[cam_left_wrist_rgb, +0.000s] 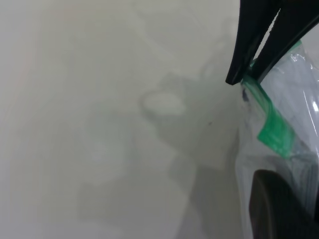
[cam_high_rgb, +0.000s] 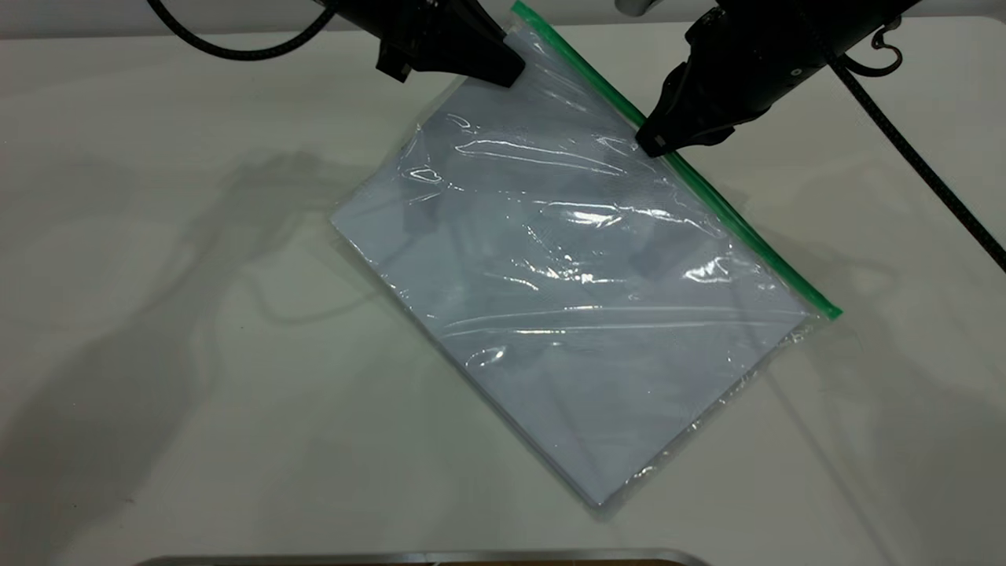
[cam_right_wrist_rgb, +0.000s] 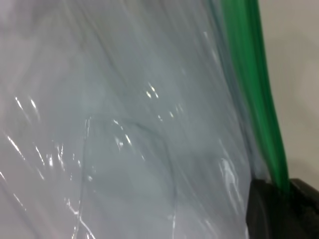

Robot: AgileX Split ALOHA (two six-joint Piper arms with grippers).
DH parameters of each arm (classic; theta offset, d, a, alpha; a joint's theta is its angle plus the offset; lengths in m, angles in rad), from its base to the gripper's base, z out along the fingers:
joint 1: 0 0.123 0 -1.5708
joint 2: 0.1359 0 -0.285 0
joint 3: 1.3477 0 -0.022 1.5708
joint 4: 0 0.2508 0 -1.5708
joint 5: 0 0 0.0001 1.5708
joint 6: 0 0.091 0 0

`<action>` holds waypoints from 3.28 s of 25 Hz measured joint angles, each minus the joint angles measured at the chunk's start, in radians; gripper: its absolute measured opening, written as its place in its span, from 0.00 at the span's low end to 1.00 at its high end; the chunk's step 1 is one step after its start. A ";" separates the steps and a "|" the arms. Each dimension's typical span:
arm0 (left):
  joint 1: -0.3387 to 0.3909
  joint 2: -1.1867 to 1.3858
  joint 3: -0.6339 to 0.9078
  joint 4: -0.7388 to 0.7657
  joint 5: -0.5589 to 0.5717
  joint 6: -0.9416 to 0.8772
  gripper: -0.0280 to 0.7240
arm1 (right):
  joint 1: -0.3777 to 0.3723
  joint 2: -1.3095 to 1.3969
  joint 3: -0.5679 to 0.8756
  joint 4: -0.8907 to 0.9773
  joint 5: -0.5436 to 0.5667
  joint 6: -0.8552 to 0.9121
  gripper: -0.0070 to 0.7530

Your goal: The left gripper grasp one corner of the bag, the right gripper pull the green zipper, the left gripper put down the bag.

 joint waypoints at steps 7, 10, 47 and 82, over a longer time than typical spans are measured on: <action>0.027 0.000 0.000 -0.013 0.018 -0.019 0.11 | -0.045 0.000 0.027 0.001 0.013 0.005 0.05; 0.042 0.000 0.000 -0.014 0.021 -0.030 0.11 | -0.077 0.001 0.048 0.000 0.008 0.007 0.05; 0.057 0.000 0.000 0.238 -0.048 -0.199 0.11 | -0.200 0.010 0.140 -0.008 -0.064 0.045 0.05; 0.071 -0.127 0.000 0.389 -0.166 -0.670 0.82 | -0.216 -0.136 0.139 0.116 -0.149 0.052 0.77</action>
